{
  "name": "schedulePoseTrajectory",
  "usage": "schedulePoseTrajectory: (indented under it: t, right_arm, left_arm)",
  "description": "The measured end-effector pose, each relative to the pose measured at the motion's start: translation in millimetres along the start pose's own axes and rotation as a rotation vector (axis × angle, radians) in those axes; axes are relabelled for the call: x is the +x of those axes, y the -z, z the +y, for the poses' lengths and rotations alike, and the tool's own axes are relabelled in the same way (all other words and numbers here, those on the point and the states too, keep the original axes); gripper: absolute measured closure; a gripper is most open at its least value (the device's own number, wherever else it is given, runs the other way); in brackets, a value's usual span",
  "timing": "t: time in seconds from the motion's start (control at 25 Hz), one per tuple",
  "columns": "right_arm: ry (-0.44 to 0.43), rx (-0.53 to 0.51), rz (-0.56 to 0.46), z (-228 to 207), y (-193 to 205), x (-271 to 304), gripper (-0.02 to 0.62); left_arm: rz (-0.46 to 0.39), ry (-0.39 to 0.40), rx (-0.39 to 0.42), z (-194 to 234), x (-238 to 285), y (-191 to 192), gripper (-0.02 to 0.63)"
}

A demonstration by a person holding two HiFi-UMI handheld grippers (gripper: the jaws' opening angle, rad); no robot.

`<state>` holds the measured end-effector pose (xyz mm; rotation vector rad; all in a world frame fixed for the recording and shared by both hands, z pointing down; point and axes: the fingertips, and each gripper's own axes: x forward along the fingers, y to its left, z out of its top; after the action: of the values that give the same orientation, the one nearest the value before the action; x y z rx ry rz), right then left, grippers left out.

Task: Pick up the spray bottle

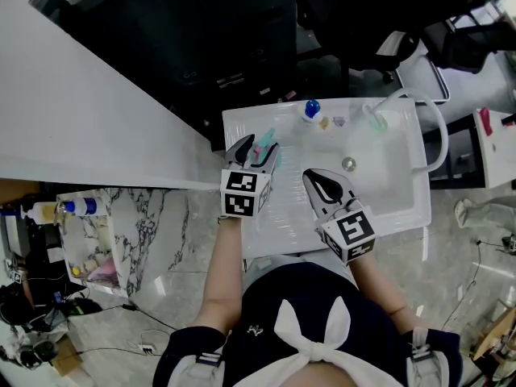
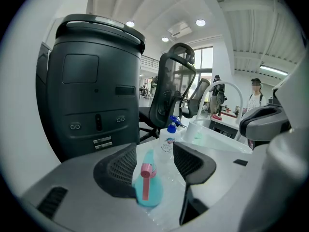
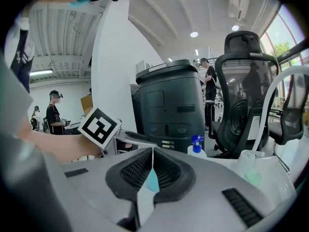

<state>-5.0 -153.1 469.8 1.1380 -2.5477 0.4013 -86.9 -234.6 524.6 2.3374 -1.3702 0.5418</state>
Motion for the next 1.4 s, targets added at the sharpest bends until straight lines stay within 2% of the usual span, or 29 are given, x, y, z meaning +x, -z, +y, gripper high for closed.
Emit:
schedulePoseTrajectory:
  t: [0.8,1.2,1.4]
  right_arm:
    - [-0.008,0.003,0.017,-4.6,5.8,9.7,0.568]
    - [-0.012,0.006,0.014,-4.0,6.8,9.8,0.568]
    - [-0.010,0.006,0.014,-3.7,6.5,9.2,0.568]
  left_arm:
    - [0.085,-0.011,-0.007,8.7,28.6,27.3,0.367]
    - [0.092,-0.028,-0.007,12.5,30.1,31.6,0.368]
    - [0.104,-0.041,0.007,14.1,30.3,33.7,0.424]
